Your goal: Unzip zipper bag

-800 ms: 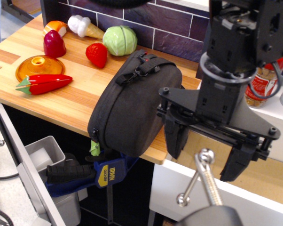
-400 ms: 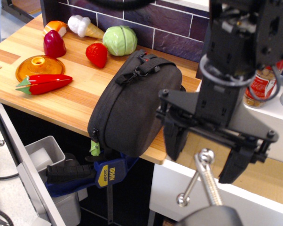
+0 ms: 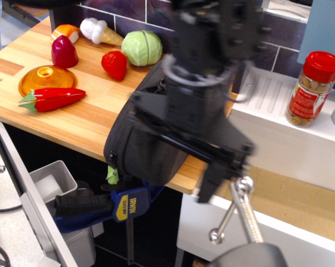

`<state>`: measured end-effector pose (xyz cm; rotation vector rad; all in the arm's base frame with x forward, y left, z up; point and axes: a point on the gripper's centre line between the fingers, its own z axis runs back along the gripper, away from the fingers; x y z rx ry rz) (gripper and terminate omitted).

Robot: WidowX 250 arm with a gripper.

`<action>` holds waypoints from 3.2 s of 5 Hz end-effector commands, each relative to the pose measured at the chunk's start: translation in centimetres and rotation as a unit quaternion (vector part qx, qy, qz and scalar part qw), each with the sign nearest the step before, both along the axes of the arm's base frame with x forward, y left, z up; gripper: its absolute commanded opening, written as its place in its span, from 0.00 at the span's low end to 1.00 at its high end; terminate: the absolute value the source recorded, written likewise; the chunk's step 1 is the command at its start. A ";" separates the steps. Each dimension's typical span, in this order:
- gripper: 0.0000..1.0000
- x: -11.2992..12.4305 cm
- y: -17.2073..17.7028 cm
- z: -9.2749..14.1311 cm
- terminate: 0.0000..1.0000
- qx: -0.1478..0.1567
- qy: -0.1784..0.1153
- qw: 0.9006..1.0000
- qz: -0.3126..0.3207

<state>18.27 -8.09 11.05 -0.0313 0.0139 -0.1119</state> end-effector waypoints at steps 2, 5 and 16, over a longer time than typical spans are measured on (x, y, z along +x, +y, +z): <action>1.00 1.7 6.1 -3.1 0.00 0.001 -0.085 0.996 -0.034; 1.00 4.1 8.5 -7.0 0.00 0.047 -0.118 0.991 -0.036; 0.00 5.9 4.0 1.4 0.00 -0.100 -0.104 0.986 0.088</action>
